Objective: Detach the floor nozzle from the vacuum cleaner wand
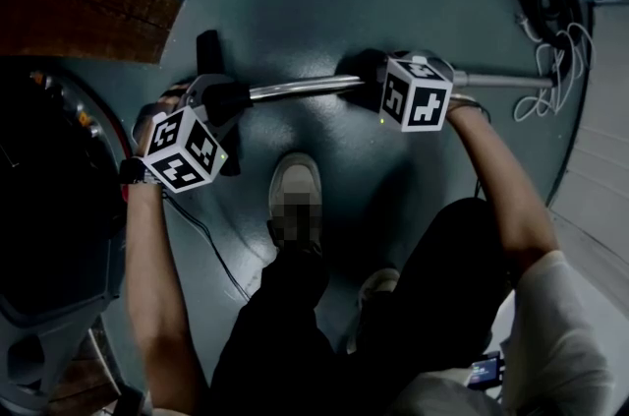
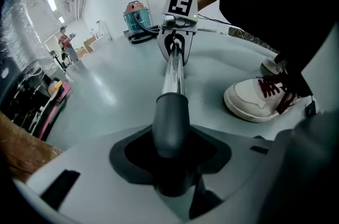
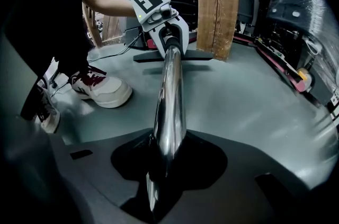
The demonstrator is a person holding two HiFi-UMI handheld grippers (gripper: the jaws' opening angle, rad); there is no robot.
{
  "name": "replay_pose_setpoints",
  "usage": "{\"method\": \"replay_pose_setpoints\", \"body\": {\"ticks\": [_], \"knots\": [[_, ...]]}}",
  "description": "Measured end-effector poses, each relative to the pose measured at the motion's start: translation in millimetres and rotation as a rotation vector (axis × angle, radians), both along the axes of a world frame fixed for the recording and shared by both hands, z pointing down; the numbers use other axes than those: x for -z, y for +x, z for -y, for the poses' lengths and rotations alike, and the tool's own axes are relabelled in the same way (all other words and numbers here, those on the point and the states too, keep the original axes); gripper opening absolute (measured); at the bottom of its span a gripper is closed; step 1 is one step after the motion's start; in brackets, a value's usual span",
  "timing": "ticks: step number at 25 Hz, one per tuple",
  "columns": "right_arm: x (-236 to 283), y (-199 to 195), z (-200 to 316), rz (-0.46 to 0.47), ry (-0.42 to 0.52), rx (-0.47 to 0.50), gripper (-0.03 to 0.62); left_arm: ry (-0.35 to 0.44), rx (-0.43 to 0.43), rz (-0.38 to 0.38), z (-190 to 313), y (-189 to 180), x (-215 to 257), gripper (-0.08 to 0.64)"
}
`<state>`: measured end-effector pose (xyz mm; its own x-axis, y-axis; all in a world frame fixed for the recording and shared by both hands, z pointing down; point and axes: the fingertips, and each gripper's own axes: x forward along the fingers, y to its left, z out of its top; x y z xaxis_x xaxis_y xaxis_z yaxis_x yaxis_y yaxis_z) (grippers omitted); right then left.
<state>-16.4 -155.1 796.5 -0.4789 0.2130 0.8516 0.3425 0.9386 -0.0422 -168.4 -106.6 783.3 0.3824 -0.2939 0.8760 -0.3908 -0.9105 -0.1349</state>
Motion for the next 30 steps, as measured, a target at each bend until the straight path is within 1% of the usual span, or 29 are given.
{"method": "replay_pose_setpoints", "body": {"ticks": [3, 6, 12, 14, 16, 22, 26, 28, 29, 30], "knots": [[-3.9, 1.1, -2.8, -0.008, 0.002, 0.008, 0.13, -0.097, 0.022, -0.029, -6.7, 0.8, -7.7, 0.163], [-6.2, 0.6, -3.5, -0.011, 0.013, 0.015, 0.13, -0.162, 0.038, -0.06, -9.8, 1.3, -12.6, 0.163], [-6.5, -0.1, -2.1, -0.018, 0.036, 0.019, 0.13, -0.222, 0.035, -0.089, -12.1, 0.7, -14.9, 0.164], [-7.4, 0.9, -2.8, -0.014, 0.029, 0.017, 0.13, -0.24, 0.031, -0.091, -12.1, 0.7, -14.7, 0.163], [-5.8, 0.2, -2.4, -0.005, 0.025, 0.018, 0.13, -0.229, 0.025, -0.076, -11.2, 0.5, -13.8, 0.163], [-5.5, 1.6, -3.2, 0.006, 0.013, 0.008, 0.13, -0.117, 0.02, -0.038, -7.9, 0.1, -8.2, 0.163], [-2.2, 0.2, -2.8, 0.008, 0.013, 0.013, 0.13, -0.045, -0.034, 0.032, -4.6, -2.4, -4.5, 0.161], [-6.9, 6.0, -0.6, -0.014, 0.016, 0.01, 0.13, -0.022, -0.05, 0.083, -4.6, -13.9, -4.9, 0.161], [-12.4, 13.8, 1.9, -0.038, 0.023, 0.006, 0.13, -0.024, -0.037, 0.101, -6.8, -25.9, -5.1, 0.161], [-17.4, 22.8, 4.7, -0.06, 0.032, 0.004, 0.13, -0.031, -0.006, 0.099, -10.4, -39.5, -3.3, 0.161]]}}
